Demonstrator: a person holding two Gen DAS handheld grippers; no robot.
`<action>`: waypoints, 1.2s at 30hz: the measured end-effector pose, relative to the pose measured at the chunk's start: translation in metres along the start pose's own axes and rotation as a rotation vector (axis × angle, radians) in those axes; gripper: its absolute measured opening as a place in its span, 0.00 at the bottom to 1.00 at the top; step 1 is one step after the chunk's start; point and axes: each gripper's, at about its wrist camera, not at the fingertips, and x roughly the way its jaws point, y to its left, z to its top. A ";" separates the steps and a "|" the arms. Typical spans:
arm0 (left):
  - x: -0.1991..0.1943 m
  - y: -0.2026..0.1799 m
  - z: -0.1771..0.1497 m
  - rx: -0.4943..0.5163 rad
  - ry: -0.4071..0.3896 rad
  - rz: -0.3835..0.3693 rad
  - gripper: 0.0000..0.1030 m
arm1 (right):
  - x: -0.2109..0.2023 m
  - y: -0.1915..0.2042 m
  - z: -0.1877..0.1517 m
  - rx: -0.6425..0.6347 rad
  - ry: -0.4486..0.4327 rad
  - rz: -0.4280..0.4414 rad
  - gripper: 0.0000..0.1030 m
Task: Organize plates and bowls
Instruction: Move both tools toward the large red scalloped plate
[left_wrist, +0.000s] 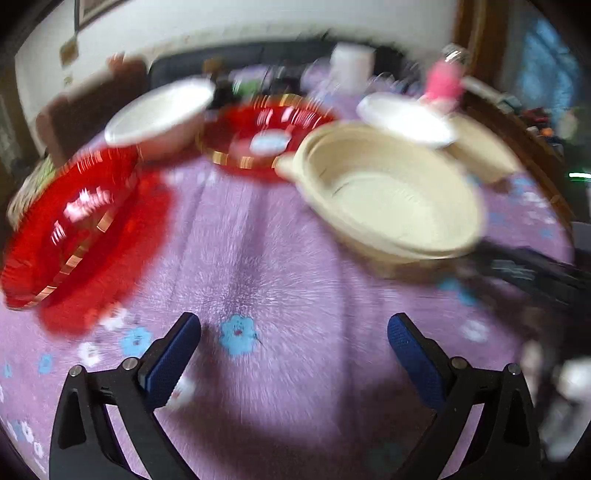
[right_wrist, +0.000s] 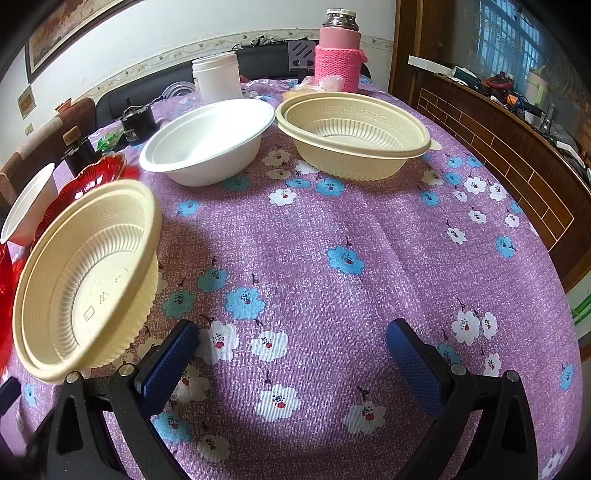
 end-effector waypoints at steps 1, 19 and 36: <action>-0.015 0.000 -0.003 0.000 -0.035 -0.017 0.98 | 0.000 0.001 0.000 -0.003 0.002 -0.001 0.99; -0.333 0.094 0.014 -0.005 -0.557 -0.040 0.93 | -0.291 0.013 -0.030 -0.039 -0.629 0.226 0.77; -0.446 0.167 0.105 -0.009 -0.625 0.251 1.00 | -0.467 0.052 0.086 -0.148 -0.798 0.437 1.00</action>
